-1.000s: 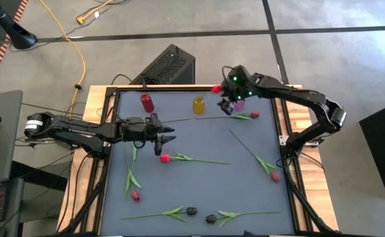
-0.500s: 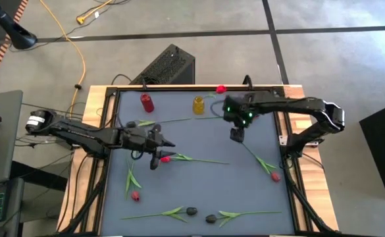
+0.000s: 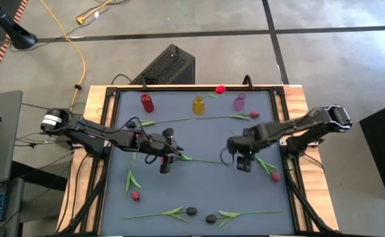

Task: Sort flowers into vase by color
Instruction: Put the right red tulip into the yellow vase

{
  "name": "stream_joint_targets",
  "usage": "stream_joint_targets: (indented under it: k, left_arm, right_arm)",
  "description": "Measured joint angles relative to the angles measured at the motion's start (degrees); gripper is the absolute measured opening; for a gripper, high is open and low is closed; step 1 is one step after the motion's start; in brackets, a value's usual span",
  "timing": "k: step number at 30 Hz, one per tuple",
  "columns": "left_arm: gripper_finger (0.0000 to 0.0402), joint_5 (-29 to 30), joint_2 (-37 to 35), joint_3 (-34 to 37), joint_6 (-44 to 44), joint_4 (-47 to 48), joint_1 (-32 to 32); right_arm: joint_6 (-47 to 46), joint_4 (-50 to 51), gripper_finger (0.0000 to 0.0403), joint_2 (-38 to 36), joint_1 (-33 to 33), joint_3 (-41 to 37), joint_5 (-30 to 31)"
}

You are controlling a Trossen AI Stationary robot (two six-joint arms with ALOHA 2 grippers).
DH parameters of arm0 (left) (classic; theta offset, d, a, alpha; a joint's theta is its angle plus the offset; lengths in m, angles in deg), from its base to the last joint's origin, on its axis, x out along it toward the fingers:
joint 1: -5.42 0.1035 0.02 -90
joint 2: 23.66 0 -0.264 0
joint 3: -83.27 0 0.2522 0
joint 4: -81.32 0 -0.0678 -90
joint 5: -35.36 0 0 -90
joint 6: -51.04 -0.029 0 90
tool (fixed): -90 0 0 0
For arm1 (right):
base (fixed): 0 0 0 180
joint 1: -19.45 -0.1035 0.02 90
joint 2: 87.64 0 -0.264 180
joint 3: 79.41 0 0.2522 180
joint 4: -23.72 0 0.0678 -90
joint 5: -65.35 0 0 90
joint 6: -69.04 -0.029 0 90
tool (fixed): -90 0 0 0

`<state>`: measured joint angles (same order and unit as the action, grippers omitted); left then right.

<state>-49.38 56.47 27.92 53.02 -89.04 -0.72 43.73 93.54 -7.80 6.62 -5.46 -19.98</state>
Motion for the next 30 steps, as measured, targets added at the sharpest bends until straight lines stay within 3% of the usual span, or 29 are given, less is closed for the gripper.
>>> stream_joint_targets:
  k: [4, 9, 17, 25, 30]
  left_arm:
    - [0.0155, 0.06, -0.08, 0.02, -0.05, 1.94, 0.20]
    - [0.0155, 0.47, -0.22, 0.02, 1.15, 7.09, 0.55]
    - [0.0155, 8.15, -5.04, 0.11, 3.70, 18.30, 0.57]
    - [0.0155, 9.12, -14.06, 4.56, 1.84, 16.16, 0.69]
    - [0.0155, 9.13, -20.57, 9.47, 2.43, 8.51, 0.76]
  right_arm:
    - [5.95, -20.20, 0.0269, 0.88, -4.96, -2.46, 10.20]
    - [15.45, -42.31, 0.0269, 6.32, -4.25, -3.68, 6.64]
    - [14.46, -48.83, 0.0269, 17.35, 1.66, -3.71, 5.88]
    - [13.26, -55.25, 0.0269, 24.65, 3.07, -3.75, 4.42]
    - [12.13, -57.33, 0.0266, 27.38, 3.67, -3.70, 4.48]
